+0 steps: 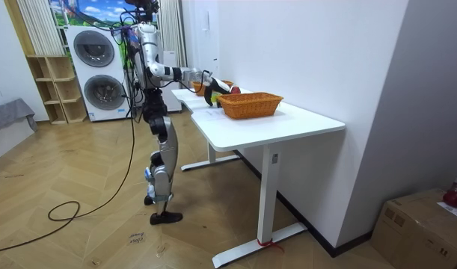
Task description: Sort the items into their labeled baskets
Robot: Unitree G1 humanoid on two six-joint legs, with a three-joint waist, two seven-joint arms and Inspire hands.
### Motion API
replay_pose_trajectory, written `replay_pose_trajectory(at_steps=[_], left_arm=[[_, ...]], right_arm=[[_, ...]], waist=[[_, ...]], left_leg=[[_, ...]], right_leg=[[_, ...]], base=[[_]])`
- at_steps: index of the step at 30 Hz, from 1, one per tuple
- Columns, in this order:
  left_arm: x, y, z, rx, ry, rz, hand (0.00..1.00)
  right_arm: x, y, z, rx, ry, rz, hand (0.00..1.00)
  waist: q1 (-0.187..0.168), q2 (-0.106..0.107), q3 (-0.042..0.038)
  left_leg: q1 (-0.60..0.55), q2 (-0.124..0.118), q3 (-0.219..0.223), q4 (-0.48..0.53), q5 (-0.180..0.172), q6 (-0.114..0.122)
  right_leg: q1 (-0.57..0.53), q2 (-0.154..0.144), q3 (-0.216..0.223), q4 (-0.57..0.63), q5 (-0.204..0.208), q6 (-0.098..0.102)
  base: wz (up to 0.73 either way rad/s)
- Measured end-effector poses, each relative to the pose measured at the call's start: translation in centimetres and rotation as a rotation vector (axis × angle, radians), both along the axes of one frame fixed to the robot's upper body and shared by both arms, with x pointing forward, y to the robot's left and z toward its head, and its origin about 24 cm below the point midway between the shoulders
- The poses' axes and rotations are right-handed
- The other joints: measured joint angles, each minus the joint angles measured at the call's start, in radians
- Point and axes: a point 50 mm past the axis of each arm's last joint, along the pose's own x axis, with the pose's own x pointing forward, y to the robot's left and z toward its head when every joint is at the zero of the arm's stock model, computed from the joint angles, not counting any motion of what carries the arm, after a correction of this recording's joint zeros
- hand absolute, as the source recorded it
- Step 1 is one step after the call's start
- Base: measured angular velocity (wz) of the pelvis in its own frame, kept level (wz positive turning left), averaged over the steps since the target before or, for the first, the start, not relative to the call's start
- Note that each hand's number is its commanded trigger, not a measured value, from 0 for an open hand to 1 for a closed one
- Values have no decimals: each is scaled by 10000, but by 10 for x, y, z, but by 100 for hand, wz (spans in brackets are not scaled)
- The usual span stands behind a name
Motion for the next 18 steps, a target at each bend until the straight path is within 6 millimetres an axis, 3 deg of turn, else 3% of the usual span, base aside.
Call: replay_pose_trajectory(at_steps=[6,18], left_arm=[[2,1,0,-19,6,62,0],[9,0,1,-26,25,26,0]], right_arm=[[0,0,-2,-7,417,21,0],[-2,11,0,-63,1167,425,0]], waist=[[16,-37,38],[30,-34,38]], left_leg=[[-3,-6,4,2,6,11],[-35,48,64,-43,4,6]], right_leg=[[-6,-4,15,-2,32,3],[-101,67,97,9,64,-41]], base=[[0],[-2]])
